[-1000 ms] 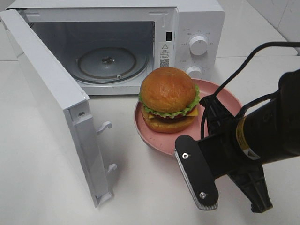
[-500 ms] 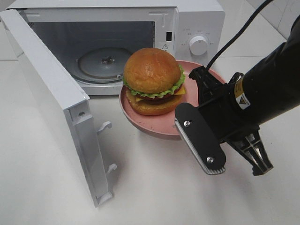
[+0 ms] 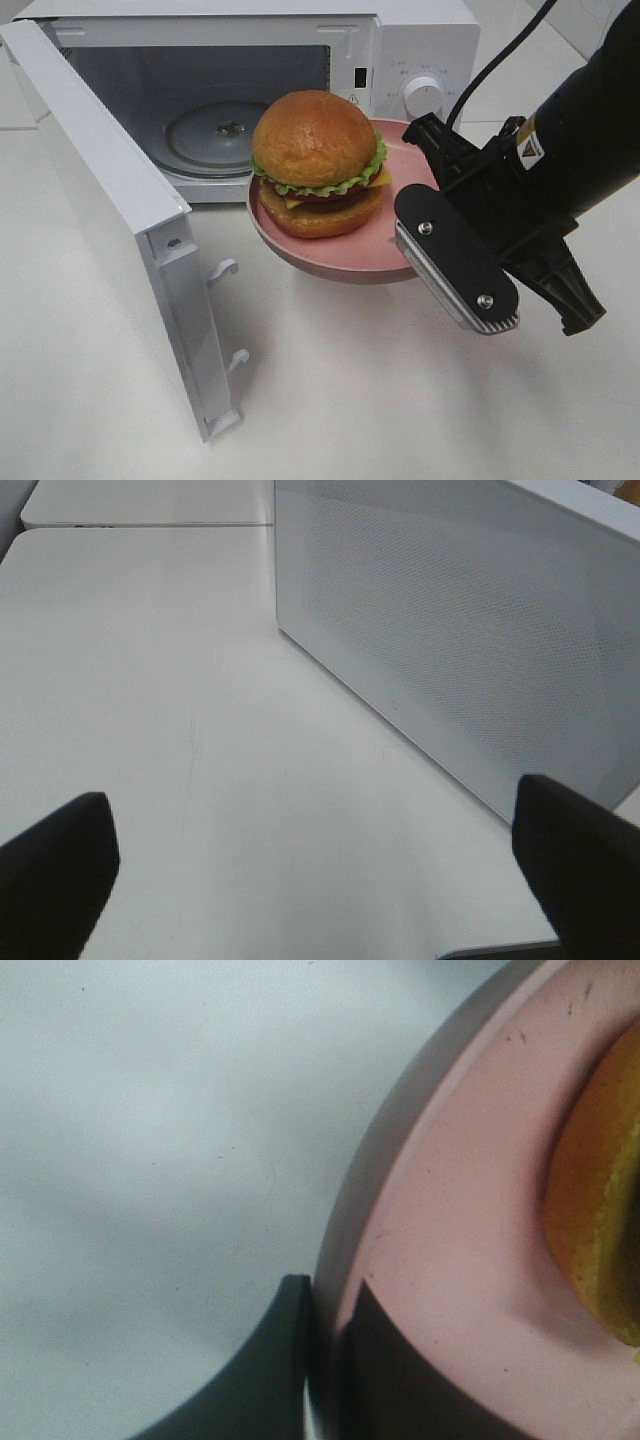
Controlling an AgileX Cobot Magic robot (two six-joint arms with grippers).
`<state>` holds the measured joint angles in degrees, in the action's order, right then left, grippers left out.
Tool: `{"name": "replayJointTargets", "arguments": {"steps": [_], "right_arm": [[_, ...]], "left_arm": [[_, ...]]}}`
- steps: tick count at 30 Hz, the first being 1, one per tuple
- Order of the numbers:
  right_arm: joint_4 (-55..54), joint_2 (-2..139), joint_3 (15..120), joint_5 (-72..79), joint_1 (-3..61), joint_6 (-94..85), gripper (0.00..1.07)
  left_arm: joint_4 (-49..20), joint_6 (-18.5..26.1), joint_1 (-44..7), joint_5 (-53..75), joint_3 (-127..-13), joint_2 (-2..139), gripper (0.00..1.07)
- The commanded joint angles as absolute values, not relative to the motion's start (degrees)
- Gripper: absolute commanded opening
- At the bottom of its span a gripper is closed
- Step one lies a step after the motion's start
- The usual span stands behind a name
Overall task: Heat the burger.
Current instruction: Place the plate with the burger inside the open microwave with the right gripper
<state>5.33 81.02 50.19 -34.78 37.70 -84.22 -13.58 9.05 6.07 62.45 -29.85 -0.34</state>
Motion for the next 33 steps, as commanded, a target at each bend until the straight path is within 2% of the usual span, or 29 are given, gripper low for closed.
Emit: {"name": "replayJointTargets", "arguments": {"steps": [1,12,33], "right_arm": [[5.10,80.33,51.17,-32.83,37.36,-85.08,0.00],[4.81,83.19,51.45,-30.71,37.53,-85.08,0.00],[1.78,96.14,64.34,-28.13,39.53,-85.03,0.00]], "left_arm": [[-13.58,9.17,6.25,61.59,-29.68,-1.32,1.01],[-13.58,9.17,6.25,61.59,-29.68,-1.32,1.01],[-13.58,9.17,6.25,61.59,-29.68,-1.32,1.01]]}}
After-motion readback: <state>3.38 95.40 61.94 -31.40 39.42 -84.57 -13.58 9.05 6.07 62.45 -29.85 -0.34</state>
